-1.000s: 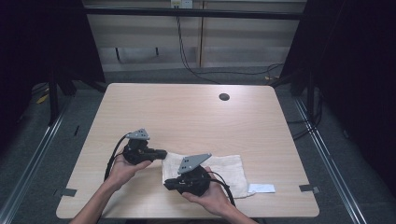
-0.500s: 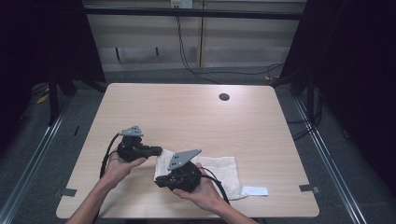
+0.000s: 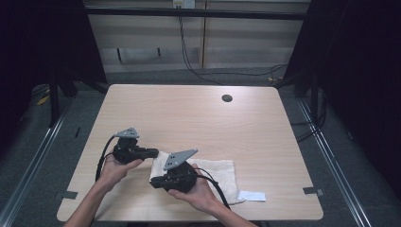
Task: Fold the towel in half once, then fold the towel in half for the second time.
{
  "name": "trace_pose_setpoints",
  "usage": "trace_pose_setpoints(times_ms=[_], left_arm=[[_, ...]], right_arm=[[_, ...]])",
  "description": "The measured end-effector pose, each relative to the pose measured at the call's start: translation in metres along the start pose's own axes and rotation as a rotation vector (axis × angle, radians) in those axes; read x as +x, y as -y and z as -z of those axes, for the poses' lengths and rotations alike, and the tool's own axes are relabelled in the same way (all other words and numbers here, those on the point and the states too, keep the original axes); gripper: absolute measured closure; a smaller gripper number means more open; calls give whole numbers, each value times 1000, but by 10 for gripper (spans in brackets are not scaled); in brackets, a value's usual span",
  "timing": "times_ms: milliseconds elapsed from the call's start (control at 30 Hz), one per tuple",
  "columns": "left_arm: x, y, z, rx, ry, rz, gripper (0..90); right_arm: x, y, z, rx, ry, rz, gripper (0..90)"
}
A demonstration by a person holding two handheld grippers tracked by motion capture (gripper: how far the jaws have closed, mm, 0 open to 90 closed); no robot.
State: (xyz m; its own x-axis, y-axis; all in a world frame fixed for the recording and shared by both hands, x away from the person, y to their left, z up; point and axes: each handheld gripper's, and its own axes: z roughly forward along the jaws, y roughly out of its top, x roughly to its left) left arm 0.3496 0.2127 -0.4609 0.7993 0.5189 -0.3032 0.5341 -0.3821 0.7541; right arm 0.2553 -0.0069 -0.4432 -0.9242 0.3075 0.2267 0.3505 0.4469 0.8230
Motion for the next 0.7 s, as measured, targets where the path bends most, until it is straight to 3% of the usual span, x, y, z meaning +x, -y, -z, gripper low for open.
trace_pose_setpoints(times_ms=[133, 300, 400, 600, 700], left_arm=[[6, 2, 8, -10, -8, 15, 856], [11, 3, 15, -13, -50, 23, 856], [13, 5, 20, -17, -57, 37, 857], [13, 1, 32, -46, -64, 20, 857], [17, 2, 36, -52, -64, 35, 857]], right_arm=[[0, -3, -4, 0, -4, 3, 854], [-3, -10, -12, -6, -11, 11, 855], [-3, -12, -16, -15, -10, 12, 855], [-1, -15, -17, -54, -18, 1, 855], [-2, -18, -17, -73, -21, 0, 855]])
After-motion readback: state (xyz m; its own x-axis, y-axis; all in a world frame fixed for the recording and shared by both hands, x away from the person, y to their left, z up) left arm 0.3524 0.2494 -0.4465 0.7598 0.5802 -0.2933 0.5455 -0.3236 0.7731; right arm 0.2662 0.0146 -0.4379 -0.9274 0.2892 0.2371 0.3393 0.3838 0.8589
